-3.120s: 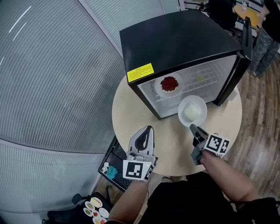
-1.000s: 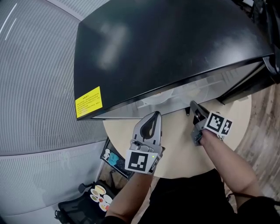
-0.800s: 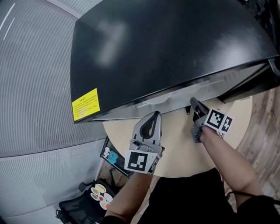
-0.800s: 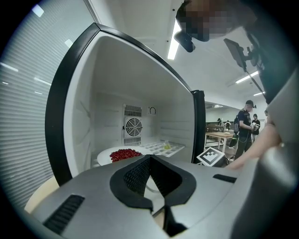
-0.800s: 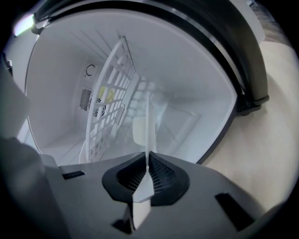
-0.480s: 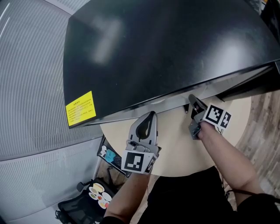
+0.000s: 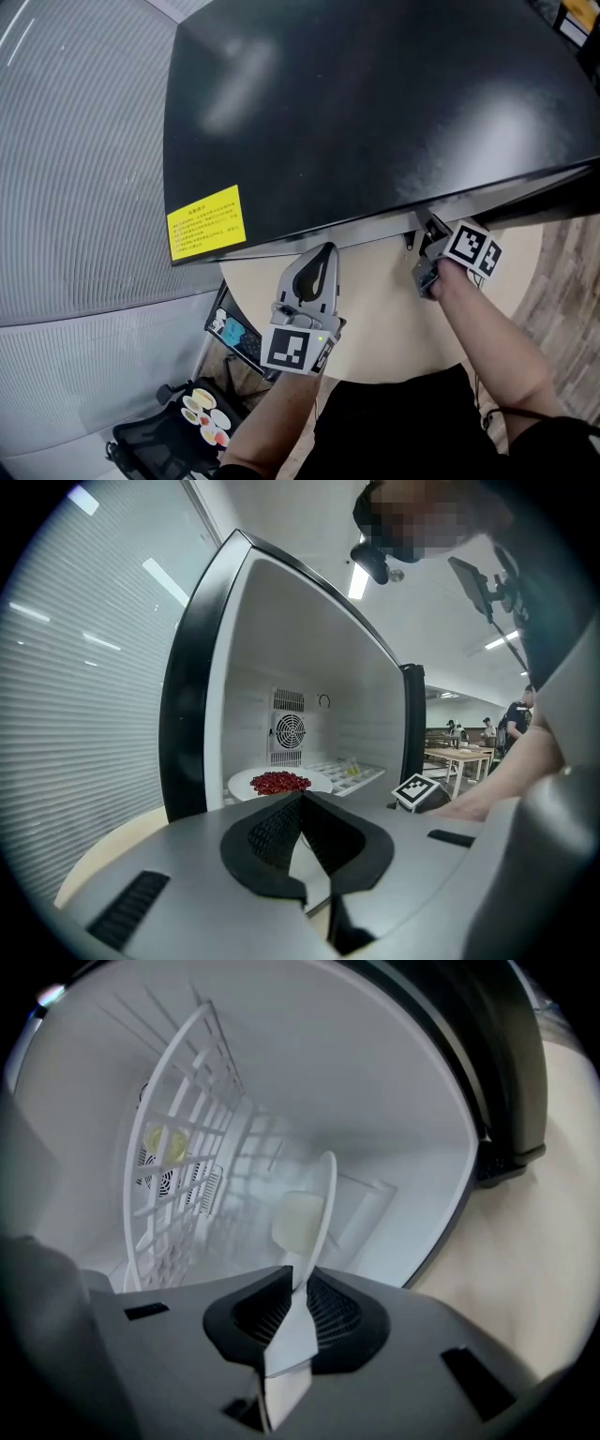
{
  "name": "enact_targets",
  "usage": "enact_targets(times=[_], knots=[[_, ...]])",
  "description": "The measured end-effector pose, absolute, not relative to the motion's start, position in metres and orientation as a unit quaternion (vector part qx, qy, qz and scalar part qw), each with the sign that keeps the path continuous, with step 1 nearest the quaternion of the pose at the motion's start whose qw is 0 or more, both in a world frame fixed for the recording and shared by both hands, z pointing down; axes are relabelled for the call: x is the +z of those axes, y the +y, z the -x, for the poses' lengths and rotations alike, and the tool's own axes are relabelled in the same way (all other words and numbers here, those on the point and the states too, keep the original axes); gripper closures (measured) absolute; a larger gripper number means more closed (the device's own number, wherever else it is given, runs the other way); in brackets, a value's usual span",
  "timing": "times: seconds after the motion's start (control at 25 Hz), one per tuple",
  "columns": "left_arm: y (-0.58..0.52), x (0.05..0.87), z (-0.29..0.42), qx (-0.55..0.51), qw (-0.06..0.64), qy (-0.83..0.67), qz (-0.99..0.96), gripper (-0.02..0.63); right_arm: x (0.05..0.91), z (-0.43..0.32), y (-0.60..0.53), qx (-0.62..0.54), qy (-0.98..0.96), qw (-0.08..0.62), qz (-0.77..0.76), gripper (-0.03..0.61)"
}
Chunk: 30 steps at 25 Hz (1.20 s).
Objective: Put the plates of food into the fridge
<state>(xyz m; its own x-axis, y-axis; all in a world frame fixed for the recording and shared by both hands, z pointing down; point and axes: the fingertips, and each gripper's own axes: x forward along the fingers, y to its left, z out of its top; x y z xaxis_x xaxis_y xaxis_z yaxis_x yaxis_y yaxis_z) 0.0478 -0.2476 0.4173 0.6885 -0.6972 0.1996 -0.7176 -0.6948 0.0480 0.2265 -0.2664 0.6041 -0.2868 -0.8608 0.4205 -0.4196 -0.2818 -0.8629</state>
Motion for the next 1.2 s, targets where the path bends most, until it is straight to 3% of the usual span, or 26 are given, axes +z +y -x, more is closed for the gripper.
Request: enact_targets(times=[0.32,0.6,1.2], knots=[[-0.244,0.408,-0.048,0.081,0.053,-0.386,-0.918,0.607,0.606,-0.228,-0.267,-0.556,0.585,0.136,0.575,0.526],[-0.237,0.399,-0.048,0.077,0.046,-0.387,-0.918,0.607,0.62,-0.228,-0.256,-0.576,0.574,0.08,0.577,0.418],[-0.219,0.378,-0.037,0.059,0.03,-0.39,-0.919,0.607,0.636,-0.216,-0.223,-0.614,0.55,0.082,0.56,0.379]])
